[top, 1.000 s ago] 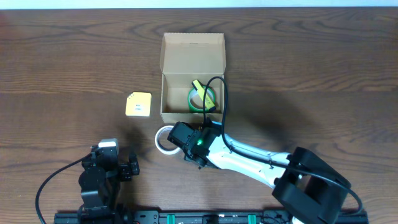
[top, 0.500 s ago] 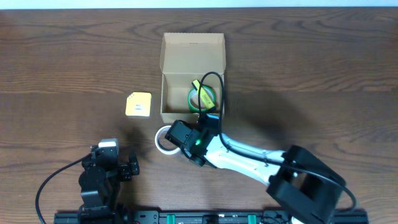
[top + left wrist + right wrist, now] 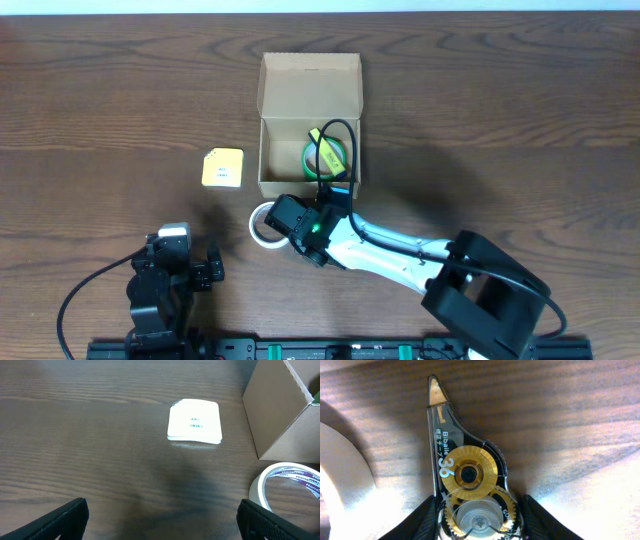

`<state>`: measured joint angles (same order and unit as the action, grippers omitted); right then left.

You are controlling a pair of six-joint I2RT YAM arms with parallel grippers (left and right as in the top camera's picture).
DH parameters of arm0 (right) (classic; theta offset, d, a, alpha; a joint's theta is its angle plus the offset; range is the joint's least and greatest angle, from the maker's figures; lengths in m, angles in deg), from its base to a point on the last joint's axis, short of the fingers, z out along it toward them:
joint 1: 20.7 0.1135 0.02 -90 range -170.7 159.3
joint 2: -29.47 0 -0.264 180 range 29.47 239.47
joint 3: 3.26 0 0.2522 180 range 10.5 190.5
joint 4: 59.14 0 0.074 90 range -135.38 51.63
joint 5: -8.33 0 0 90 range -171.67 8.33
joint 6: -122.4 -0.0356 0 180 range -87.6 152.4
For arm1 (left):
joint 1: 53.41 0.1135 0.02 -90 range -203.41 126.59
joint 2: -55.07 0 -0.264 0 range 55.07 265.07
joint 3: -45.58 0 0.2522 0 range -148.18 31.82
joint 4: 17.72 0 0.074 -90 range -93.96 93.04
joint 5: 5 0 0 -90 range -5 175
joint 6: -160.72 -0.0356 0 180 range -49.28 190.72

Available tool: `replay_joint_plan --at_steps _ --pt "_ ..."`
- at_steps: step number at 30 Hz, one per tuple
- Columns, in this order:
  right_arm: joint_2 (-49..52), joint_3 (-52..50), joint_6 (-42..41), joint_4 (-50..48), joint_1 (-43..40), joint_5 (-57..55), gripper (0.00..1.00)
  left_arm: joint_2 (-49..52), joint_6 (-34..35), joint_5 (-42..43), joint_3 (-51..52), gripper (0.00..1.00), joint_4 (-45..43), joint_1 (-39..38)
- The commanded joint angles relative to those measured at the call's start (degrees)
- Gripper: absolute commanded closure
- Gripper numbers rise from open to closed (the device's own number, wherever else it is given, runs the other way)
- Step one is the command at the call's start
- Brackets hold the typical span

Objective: Pack container
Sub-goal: 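Carry the correction tape into the box and release it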

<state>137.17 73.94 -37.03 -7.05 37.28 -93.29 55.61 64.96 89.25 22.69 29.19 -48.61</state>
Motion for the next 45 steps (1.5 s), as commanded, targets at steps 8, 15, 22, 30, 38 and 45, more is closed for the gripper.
replay_joint_plan --at_steps 8,15,22,30,38,45 --pt "-4.7 0.2 -0.2 4.7 4.4 3.1 0.73 -0.3 0.7 -0.2 0.4 0.04 0.0 -0.1" --pt "-8.9 0.2 -0.2 7.4 8.0 3.0 0.77 -0.3 0.7 -0.2 0.4 0.04 0.0 -0.1" --pt "-17.3 0.3 0.7 7.7 8.3 -2.7 0.77 -0.3 0.7 -0.2 0.4 0.04 0.0 -0.1" --pt "-19.9 5.7 18.8 3.2 -3.8 -6.0 0.79 -0.3 0.7 -0.2 0.4 0.04 0.0 -0.1" --pt "-16.0 9.2 31.5 -3.5 -15.3 -5.9 0.75 -0.3 0.7 -0.2 0.4 0.04 0.0 -0.1" --pt "-7.9 11.9 34.9 -3.6 -16.4 -5.5 0.73 -0.3 0.7 -0.2 0.4 0.04 0.0 -0.1"
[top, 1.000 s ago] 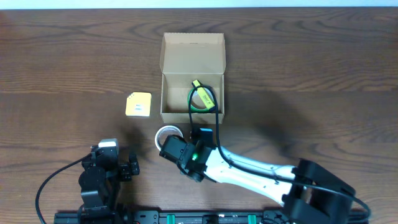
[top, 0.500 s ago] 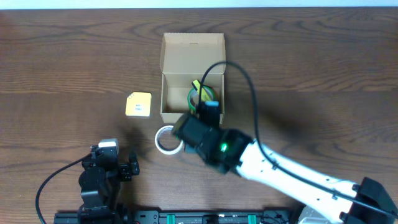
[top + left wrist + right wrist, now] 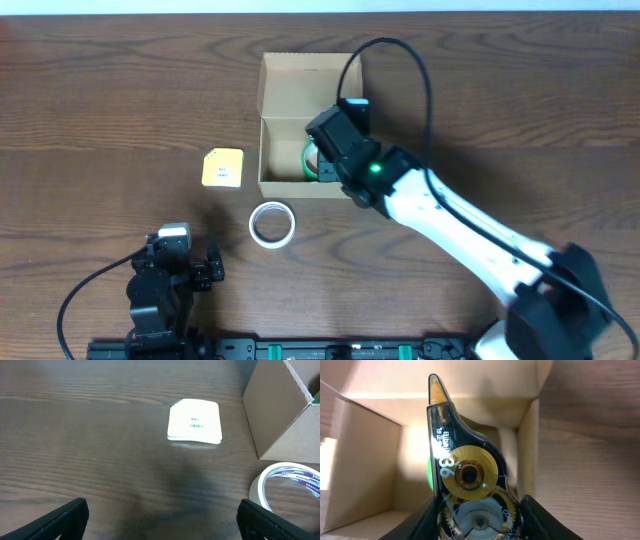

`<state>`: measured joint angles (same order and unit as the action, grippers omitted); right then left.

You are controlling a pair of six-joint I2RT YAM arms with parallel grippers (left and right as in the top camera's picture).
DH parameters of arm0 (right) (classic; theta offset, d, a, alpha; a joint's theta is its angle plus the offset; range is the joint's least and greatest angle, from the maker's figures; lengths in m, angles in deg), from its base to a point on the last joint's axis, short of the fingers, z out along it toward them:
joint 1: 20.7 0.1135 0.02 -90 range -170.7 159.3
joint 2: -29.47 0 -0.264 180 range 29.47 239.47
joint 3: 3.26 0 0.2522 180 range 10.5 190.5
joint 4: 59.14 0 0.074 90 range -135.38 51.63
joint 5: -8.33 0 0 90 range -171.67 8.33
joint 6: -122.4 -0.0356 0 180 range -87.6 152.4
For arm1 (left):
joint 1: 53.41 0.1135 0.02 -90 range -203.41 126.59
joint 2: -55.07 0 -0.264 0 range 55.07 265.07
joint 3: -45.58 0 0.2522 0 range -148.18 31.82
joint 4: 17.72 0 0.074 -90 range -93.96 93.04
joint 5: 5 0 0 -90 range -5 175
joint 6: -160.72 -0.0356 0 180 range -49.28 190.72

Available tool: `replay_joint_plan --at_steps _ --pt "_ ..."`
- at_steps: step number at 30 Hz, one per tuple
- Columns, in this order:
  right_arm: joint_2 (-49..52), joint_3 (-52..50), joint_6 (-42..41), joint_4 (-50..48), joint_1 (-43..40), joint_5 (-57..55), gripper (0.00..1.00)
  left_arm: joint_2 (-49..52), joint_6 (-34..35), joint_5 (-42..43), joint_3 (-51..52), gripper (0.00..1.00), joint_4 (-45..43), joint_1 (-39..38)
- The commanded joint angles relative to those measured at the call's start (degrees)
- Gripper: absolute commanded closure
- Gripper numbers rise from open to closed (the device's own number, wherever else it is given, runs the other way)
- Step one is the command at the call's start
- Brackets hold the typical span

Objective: Pack container
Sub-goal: 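Carry the correction tape into the box and release it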

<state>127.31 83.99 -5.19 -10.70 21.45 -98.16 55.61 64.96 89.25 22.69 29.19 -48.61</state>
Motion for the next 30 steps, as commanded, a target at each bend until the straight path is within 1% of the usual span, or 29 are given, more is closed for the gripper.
replay_joint_plan --at_steps 1,3,10,12,14,16,17,19,20,22,23,24,25,29,30 --pt "3.0 2.1 3.4 0.0 -0.5 -0.7 0.73 -0.3 0.7 -0.2 0.4 0.04 0.0 -0.1" --pt "4.8 2.2 3.4 0.4 -0.6 -0.7 0.73 -0.3 0.7 -0.2 0.4 0.04 0.0 -0.1" --pt "5.4 2.2 4.0 2.4 -0.6 -0.7 0.72 -0.3 0.7 -0.2 0.4 0.04 0.0 -0.1" --pt "5.5 2.2 4.0 2.4 -0.6 -0.7 0.69 -0.3 0.7 -0.2 0.4 0.04 0.0 -0.1" --pt "5.5 2.2 4.0 2.4 -0.6 -0.7 0.65 -0.3 0.7 -0.2 0.4 0.04 0.0 -0.1" --pt "5.5 2.2 4.0 2.3 -0.6 -0.7 0.63 -0.3 0.7 -0.2 0.4 0.04 0.0 -0.1" --pt "5.5 2.2 4.1 2.2 -0.6 -0.8 0.6 -0.3 0.7 -0.2 0.4 0.04 0.0 -0.1" --pt "5.5 2.2 4.1 1.8 -0.6 -1.2 0.48 -0.3 0.7 -0.2 0.4 0.04 0.0 -0.1" --pt "5.5 2.2 4.4 1.5 -0.6 -1.1 0.43 -0.3 0.7 -0.2 0.4 0.04 0.0 -0.1" --pt "5.5 2.2 5.1 0.9 -0.6 -1.1 0.42 -0.3 0.7 -0.2 0.4 0.04 0.0 -0.1" --pt "5.5 2.2 5.1 0.7 -0.6 -1.1 0.38 -0.3 0.7 -0.2 0.4 0.04 0.0 -0.1" --pt "5.5 2.2 5.1 0.5 -0.6 -1.1 0.32 -0.3 0.7 -0.2 0.4 0.04 0.0 -0.1" --pt "5.5 2.2 5.2 0.2 -0.6 -1.1 0.28 -0.3 0.7 -0.2 0.4 0.04 0.0 -0.1" --pt "5.1 2.3 7.9 -4.3 -0.6 -1.1 0.24 -0.3 0.7 -0.2 0.4 0.04 0.0 -0.1" --pt "4.5 2.4 8.6 -5.8 -0.6 -1.0 0.21 -0.3 0.7 -0.2 0.4 0.04 0.0 -0.1"
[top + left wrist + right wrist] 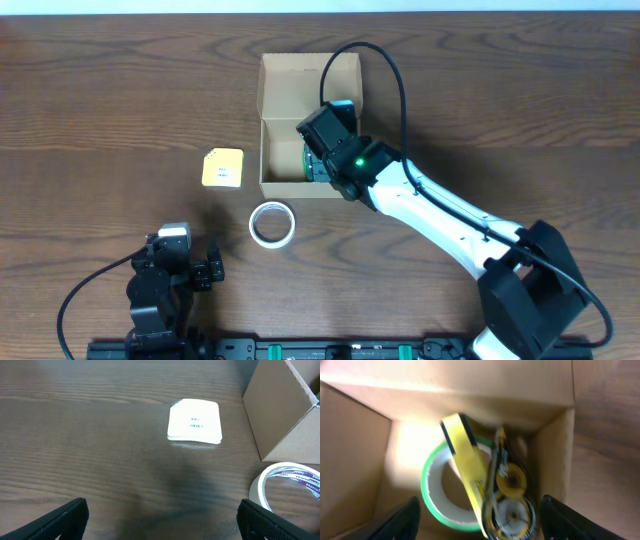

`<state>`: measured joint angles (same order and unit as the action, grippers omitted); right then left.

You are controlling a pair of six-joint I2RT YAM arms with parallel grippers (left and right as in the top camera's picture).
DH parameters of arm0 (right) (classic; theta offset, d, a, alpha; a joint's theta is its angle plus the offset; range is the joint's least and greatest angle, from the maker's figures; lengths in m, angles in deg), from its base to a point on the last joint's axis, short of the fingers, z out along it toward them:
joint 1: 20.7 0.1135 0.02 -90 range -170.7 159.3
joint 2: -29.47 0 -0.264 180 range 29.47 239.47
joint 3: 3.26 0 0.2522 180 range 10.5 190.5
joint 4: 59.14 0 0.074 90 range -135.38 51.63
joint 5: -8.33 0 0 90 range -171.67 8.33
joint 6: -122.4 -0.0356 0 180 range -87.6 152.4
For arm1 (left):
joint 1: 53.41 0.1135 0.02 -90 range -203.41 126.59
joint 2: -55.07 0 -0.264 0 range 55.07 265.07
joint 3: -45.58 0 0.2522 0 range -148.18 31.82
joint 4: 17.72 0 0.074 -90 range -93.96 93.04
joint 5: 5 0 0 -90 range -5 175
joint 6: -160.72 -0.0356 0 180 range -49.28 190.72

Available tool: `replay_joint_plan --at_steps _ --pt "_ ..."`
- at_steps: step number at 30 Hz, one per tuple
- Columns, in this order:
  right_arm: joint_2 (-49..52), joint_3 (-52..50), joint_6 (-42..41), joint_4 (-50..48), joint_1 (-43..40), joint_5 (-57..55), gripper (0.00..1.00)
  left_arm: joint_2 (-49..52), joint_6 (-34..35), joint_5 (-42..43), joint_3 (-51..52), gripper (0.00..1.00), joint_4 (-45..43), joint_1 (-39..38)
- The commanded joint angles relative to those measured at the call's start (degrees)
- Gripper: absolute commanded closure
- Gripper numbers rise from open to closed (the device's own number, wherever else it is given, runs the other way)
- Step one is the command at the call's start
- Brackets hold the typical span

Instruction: Pack container

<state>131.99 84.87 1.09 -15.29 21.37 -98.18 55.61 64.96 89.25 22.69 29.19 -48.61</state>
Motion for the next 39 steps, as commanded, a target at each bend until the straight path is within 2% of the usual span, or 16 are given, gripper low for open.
replay_joint_plan --at_steps 1,7,14,15,18,22,24,28,30,34,39 --pt "-0.7 2.1 3.3 -2.1 -0.5 -0.5 0.19 -0.3 0.7 -0.2 0.4 0.05 0.0 -0.1" --pt "-6.1 7.1 6.7 1.9 0.1 5.6 0.04 -0.3 0.7 -0.2 0.4 0.04 0.0 -0.1" --pt "-21.0 5.3 6.7 21.7 -0.3 1.8 0.04 -0.3 0.7 -0.2 0.4 0.04 0.0 -0.1" --pt "-23.0 4.1 6.8 23.6 -0.6 1.2 0.02 -0.3 0.7 -0.2 0.4 0.04 0.0 -0.1" --pt "-28.9 -1.3 6.5 24.7 -1.2 -0.9 0.04 -0.3 0.7 -0.2 0.4 0.04 0.0 -0.1" --pt "-42.6 -15.1 1.9 22.7 -1.3 -4.3 0.01 -0.3 0.7 -0.2 0.4 0.04 0.0 -0.1" --pt "-49.8 -19.9 -0.1 26.5 -1.3 -5.5 0.01 -0.3 0.7 -0.2 0.4 0.04 0.0 -0.1" --pt "-57.5 -22.7 -0.1 31.5 -1.3 -5.6 0.01 -0.3 0.7 -0.2 0.4 0.04 0.0 -0.1" --pt "-58.4 -23.3 0.0 30.6 -1.3 -6.3 0.01 -0.3 0.7 -0.2 0.4 0.04 0.0 -0.1" --pt "-58.8 -26.8 -3.7 30.8 -1.3 -17.3 0.01 -0.3 0.7 -0.2 0.4 0.04 0.0 -0.1" --pt "-68.1 -38.6 -2.3 20.4 -2.7 -17.6 0.01 -0.3 0.7 -0.2 0.4 0.04 0.0 -0.1"
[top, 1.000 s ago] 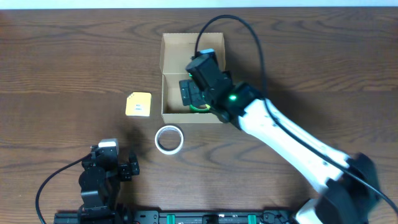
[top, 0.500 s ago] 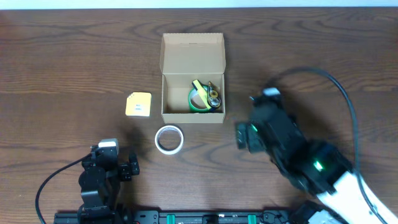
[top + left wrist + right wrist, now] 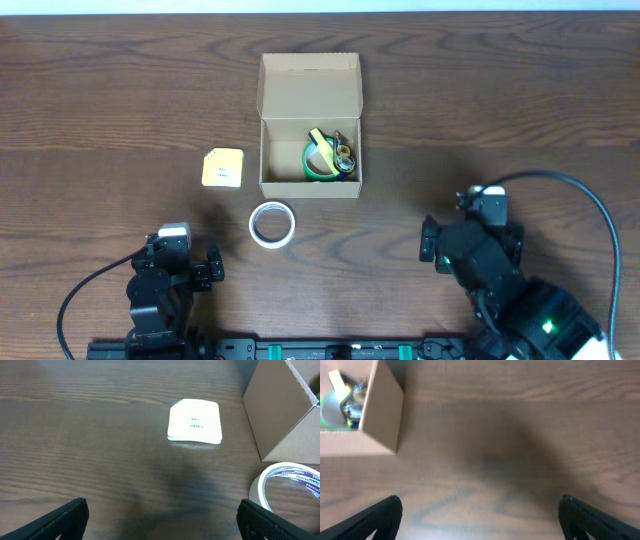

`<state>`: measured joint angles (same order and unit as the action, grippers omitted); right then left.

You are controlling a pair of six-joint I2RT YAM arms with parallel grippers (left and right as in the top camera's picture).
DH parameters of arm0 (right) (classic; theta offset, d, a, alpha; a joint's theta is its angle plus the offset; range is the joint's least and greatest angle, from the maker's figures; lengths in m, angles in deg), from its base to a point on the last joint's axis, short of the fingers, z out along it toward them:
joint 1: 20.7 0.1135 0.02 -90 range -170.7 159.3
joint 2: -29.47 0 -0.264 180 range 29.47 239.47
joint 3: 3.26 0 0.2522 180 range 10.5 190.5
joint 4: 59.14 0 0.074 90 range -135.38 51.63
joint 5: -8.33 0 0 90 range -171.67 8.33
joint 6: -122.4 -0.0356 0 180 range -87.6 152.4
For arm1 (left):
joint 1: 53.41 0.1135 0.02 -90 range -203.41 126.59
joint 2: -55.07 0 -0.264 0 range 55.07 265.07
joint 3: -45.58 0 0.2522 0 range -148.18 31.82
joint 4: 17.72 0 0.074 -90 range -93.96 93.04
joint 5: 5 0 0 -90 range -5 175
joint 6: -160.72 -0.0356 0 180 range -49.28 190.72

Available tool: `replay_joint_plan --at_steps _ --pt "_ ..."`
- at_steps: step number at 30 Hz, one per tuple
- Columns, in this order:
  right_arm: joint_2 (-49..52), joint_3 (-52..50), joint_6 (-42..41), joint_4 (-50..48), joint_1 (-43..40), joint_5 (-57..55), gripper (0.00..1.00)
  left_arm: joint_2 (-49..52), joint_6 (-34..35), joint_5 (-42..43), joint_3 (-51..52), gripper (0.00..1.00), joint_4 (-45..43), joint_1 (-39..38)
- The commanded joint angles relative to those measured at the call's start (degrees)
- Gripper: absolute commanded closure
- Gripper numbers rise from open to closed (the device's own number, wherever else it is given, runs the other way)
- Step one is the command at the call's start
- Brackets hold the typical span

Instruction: Pack container

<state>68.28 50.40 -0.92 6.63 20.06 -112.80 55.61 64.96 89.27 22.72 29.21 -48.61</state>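
Observation:
An open cardboard box [image 3: 285, 120] stands on the table at centre back. In its right half lie a green tape ring [image 3: 316, 160], a yellow piece across it and the gold-wheeled correction tape dispenser [image 3: 345, 155]. A white tape roll [image 3: 271, 223] lies just in front of the box, and a yellow sticky-note pad [image 3: 222, 167] lies to its left. My right gripper [image 3: 479, 515] is open and empty at the front right, the box corner [image 3: 382, 415] to its upper left. My left gripper [image 3: 161, 517] is open at the front left, facing the pad [image 3: 195, 420] and the roll [image 3: 287, 487].
The brown wooden table [image 3: 500, 110] carries nothing else. A black cable runs from each arm, at the front left and the front right. A black rail runs along the table's front edge.
My right gripper was open inside the box over the green ring and the dispenser; now it sits open at the front right of the table. The dispenser lies in the box.
My right gripper was shut on the correction tape dispenser beside the white roll in front of the box. Then it held the dispenser over the box. Then it was open with the dispenser beside the green ring. Now it is back at the front right. The left arm stayed still.

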Motion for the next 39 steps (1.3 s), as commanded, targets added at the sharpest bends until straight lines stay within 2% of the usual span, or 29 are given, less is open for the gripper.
replay_joint_plan --at_steps 1,2,5,10,14,17,22,39 --pt "-8.1 -7.7 3.2 -5.2 -2.7 -1.5 0.01 -0.3 0.7 -0.2 0.4 0.04 0.0 -0.1" --pt "-13.0 -12.0 9.3 -9.6 -5.5 2.3 0.01 -0.3 0.7 -0.2 0.4 0.04 0.0 -0.1" --pt "-21.0 -18.0 19.3 -13.0 -13.6 11.7 0.01 -0.3 0.7 -0.2 0.4 0.04 0.0 -0.1" --pt "-27.7 -23.1 25.0 -13.0 -27.2 21.5 0.01 -0.3 0.7 -0.2 0.4 0.04 0.0 -0.1" --pt "-33.4 -27.2 25.7 -13.0 -34.4 24.2 0.01 -0.3 0.7 -0.2 0.4 0.04 0.0 -0.1" --pt "-35.5 -29.7 26.7 -13.0 -34.9 24.6 0.01 -0.3 0.7 -0.2 0.4 0.04 0.0 -0.1" --pt "-35.9 -30.8 35.1 -12.4 -34.6 27.1 0.01 -0.3 0.7 -0.2 0.4 0.04 0.0 -0.1" --pt "-35.9 -30.8 35.1 -12.4 -34.6 27.1 0.01 -0.3 0.6 -0.4 0.3 0.05 0.6 -0.1"
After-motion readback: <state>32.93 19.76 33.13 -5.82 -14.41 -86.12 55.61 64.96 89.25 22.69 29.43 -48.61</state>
